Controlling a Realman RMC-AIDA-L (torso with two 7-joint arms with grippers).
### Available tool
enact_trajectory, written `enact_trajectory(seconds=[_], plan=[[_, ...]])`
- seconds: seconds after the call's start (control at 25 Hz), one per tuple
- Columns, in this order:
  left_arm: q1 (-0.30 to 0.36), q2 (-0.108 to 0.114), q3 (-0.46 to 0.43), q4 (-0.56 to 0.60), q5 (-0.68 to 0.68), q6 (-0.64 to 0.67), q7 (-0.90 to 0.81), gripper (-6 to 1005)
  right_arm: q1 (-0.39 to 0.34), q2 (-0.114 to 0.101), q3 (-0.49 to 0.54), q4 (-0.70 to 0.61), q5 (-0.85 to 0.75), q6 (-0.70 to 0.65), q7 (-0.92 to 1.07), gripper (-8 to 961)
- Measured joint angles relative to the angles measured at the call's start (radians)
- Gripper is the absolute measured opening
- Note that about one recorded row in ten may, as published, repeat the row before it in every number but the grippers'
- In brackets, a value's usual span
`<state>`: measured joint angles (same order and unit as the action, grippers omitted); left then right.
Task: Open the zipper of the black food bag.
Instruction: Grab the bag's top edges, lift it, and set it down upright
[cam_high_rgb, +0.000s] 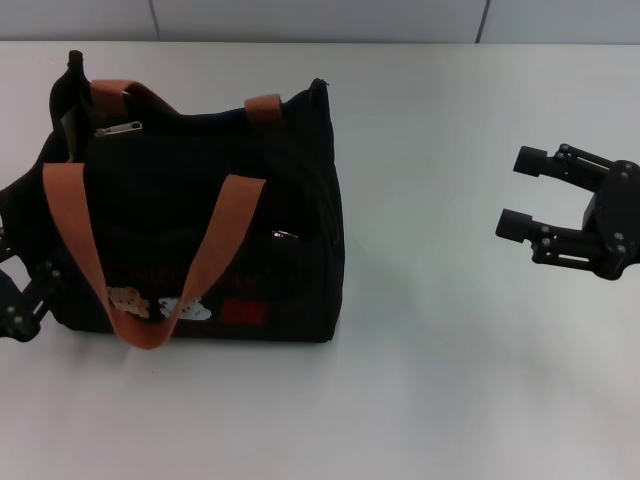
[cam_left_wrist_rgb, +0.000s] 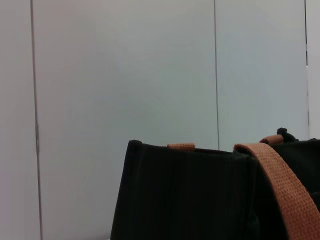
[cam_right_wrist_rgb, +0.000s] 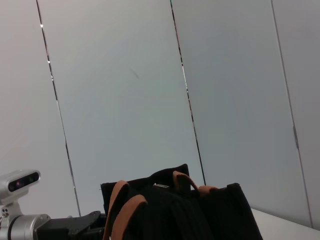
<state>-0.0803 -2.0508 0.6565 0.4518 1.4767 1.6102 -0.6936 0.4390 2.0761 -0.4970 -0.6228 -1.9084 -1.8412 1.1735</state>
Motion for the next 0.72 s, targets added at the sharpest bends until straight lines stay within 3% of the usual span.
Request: enact_trajectory(seconds=[0.32,0.72], plan=[[0.001,-0.011,0.000,0.000,-0.004,0.004,0.022,285,-0.002,0.001,0.000,0.000,0.000,-0.002,0.000,798],[0.000,-0.014,-0.026,-0.004,-0.006,0.041,0.024,245,-0.002,0.001,0.000,0.000,0.002,-0.003,0.000,796]])
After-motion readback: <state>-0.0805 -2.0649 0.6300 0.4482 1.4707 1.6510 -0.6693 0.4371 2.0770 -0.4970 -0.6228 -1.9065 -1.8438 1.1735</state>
